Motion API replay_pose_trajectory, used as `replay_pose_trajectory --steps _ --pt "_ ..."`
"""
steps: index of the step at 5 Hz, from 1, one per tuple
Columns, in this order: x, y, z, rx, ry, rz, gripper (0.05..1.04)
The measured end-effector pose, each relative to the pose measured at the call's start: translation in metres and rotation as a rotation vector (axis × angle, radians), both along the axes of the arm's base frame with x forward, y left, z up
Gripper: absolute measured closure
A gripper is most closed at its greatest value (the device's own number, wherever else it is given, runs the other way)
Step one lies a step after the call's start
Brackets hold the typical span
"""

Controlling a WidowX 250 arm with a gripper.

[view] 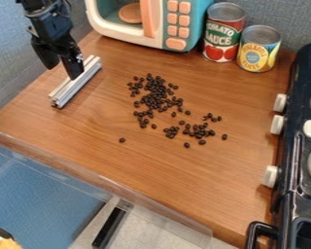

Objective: Sweep into pile

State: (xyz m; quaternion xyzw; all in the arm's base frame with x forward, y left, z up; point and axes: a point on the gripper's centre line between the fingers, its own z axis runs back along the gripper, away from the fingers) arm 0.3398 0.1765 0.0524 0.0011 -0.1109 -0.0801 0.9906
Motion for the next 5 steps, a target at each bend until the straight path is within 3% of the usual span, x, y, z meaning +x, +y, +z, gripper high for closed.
replay_pose_trajectory --steps 2,3,4,5 --pt "0.011 -0.007 -0.019 0.039 0.013 0.015 0.083" --pt "0.014 -0.005 -0.024 0.037 0.026 0.031 0.096" --pt "0.015 -0.004 -0.028 0.022 0.045 0.056 0.195" --pt "0.018 -0.005 -0.028 -0.010 0.062 0.088 0.498"
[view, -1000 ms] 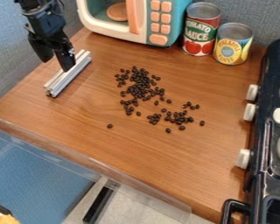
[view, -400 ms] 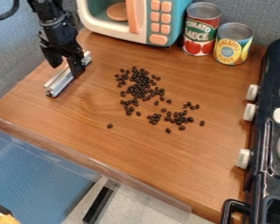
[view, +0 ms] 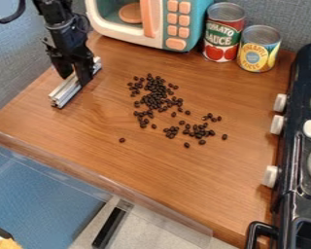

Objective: Sweep into pile

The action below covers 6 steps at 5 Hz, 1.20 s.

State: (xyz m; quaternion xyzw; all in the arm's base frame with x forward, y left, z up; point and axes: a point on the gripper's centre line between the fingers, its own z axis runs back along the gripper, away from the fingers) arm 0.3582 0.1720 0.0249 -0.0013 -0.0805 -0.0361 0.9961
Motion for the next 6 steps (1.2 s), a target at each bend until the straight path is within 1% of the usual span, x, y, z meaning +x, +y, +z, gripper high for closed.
replay_pose_trajectory --steps 1,2,3,4,5,6 --pt "0.002 0.004 0.001 -0.037 0.028 0.043 0.730" --pt "0.003 0.007 0.005 -0.046 0.036 0.043 0.735" --pt "0.016 0.015 0.025 -0.058 -0.014 0.056 0.735" --pt "0.037 0.022 0.051 -0.049 -0.076 0.001 0.735" --pt "0.053 0.013 0.049 -0.028 -0.031 -0.187 0.736" --pt "0.075 -0.003 0.040 0.015 0.071 -0.456 0.735"
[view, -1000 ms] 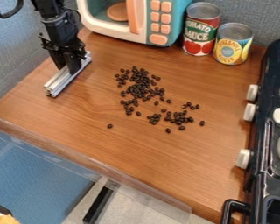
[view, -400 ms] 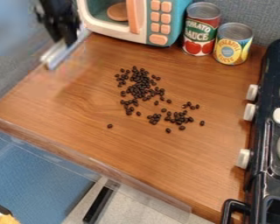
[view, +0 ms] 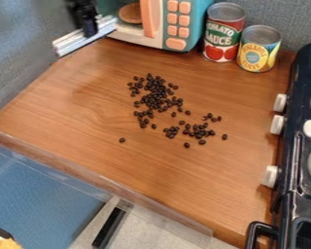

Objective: Sweep into pile

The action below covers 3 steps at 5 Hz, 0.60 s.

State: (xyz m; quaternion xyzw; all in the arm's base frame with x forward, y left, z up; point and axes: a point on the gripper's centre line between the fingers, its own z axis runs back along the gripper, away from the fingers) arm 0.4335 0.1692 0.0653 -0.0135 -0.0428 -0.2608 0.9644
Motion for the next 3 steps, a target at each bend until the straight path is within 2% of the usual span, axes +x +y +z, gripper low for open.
replay_pose_trajectory --steps 1,2,3 --pt "-0.001 -0.016 -0.004 0.023 0.054 -0.260 0.736" --pt "-0.013 -0.026 -0.021 -0.036 0.088 -0.451 0.735" --pt "-0.021 -0.028 -0.036 -0.053 0.117 -0.433 0.736"
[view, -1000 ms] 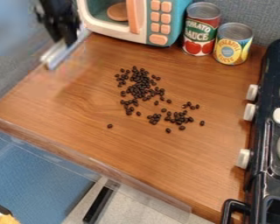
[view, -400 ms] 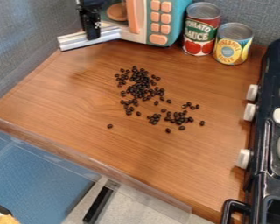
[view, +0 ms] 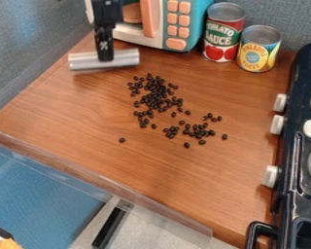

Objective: Sweep into pile

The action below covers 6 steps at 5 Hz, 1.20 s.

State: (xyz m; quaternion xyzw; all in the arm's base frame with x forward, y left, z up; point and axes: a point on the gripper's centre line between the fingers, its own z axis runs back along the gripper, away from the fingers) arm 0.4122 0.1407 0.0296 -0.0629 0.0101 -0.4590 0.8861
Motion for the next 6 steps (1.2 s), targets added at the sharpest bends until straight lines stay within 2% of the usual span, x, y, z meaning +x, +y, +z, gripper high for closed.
replay_pose_trajectory --steps 1,2,4,6 --pt "0.003 -0.006 -0.002 -0.034 -0.020 0.038 0.736" --pt "0.005 -0.006 -0.004 -0.024 -0.050 0.085 0.736" --pt "0.010 -0.017 -0.006 -0.017 -0.064 0.129 0.736" --pt "0.002 -0.035 -0.007 -0.023 -0.070 0.147 0.736"
